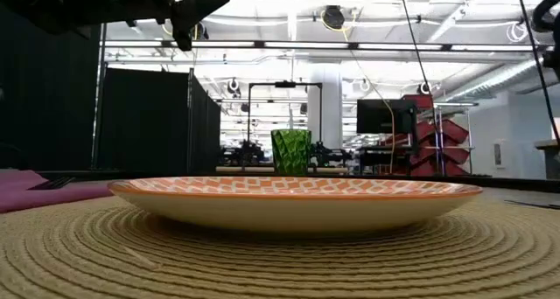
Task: Set table place
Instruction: Move the black spoon to the right of the black knife
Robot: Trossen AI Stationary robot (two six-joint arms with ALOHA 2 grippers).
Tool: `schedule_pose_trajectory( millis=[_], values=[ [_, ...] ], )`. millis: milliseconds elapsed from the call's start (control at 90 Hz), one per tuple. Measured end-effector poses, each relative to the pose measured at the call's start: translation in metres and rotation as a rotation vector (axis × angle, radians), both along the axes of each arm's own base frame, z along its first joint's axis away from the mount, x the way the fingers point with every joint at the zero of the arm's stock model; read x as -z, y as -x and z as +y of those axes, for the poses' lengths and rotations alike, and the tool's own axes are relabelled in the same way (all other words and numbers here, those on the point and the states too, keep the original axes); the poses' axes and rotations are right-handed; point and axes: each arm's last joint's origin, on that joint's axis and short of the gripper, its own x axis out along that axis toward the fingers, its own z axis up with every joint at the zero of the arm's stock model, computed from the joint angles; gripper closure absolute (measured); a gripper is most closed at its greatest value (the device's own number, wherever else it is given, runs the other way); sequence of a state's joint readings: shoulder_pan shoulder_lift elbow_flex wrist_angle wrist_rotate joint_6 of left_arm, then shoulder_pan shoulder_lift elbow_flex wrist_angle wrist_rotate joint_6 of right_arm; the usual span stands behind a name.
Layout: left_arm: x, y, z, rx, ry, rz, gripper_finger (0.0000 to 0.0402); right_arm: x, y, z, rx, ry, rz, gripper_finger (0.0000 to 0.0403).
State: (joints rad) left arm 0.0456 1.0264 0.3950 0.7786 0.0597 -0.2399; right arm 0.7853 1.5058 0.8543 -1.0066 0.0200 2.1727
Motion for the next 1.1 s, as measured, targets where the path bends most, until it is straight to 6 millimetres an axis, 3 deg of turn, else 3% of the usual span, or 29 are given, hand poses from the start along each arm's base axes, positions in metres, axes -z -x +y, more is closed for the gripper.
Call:
schedule_pose_trajectory(
  millis=[1100],
  values=[
    [-0.001,0.000,0.000,0.003,0.010,-0.006,0.0284,0.026,-0.003,0.001,0.014,-0.068,-0.043,0.0400]
  ],
)
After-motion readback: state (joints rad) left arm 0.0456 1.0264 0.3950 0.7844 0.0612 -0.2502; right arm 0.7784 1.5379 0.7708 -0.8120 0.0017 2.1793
